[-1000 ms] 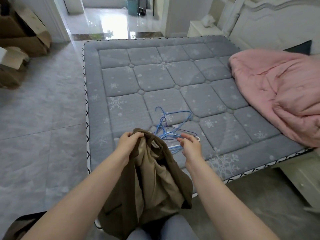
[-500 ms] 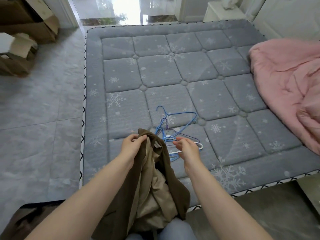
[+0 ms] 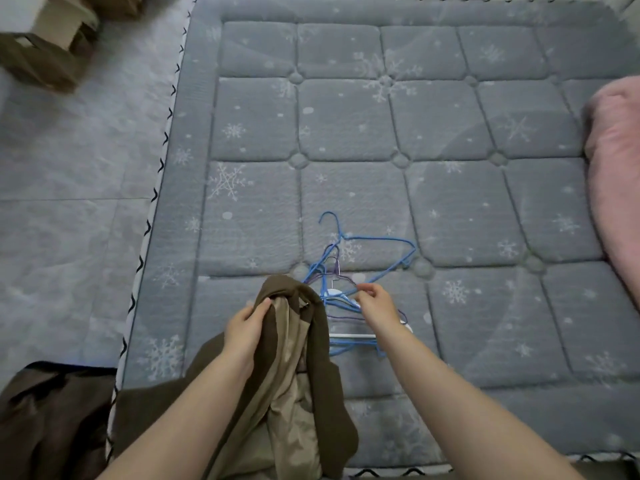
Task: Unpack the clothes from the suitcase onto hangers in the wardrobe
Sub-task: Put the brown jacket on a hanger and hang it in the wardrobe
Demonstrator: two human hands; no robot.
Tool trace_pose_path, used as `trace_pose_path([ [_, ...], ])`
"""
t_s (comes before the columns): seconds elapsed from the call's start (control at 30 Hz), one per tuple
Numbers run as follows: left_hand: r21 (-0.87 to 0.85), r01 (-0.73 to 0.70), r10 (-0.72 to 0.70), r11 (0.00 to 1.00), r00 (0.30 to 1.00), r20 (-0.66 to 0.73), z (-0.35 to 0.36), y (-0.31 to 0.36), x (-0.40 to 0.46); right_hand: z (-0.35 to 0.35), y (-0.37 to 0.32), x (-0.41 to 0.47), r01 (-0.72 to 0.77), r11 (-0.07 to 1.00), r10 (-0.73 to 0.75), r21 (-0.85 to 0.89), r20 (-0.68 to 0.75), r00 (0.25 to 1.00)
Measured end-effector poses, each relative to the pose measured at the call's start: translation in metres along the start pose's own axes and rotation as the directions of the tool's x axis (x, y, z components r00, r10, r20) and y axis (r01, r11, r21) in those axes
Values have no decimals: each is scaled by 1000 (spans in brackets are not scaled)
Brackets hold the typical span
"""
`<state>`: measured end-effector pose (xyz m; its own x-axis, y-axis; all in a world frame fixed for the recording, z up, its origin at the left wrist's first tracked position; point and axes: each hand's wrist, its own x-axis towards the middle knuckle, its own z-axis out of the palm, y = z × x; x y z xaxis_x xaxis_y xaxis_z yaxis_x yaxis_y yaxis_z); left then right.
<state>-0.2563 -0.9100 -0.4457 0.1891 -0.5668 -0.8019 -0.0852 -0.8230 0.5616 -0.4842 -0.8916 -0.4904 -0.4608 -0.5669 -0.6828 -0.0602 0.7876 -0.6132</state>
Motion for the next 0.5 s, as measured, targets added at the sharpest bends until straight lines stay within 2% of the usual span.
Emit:
trace_pose_path([
  [0.1, -35, 81, -82, 996, 996, -22, 2, -16, 23, 8, 11, 41, -42, 999, 41, -22, -22, 999],
  [0.23, -71, 218, -222, 973, 974, -43, 1, -37, 44, 13, 22, 85, -45, 995, 58, 84, -165, 985],
  [0.33, -106, 286, -296, 952, 950, -100, -1, -54, 59, 17, 26, 121, -97, 984, 124, 150, -184, 975],
  [0.5, -120, 292, -307, 949, 942, -134, 2, -76, 67, 26, 35, 167, -211, 978, 209, 5, -162, 965],
])
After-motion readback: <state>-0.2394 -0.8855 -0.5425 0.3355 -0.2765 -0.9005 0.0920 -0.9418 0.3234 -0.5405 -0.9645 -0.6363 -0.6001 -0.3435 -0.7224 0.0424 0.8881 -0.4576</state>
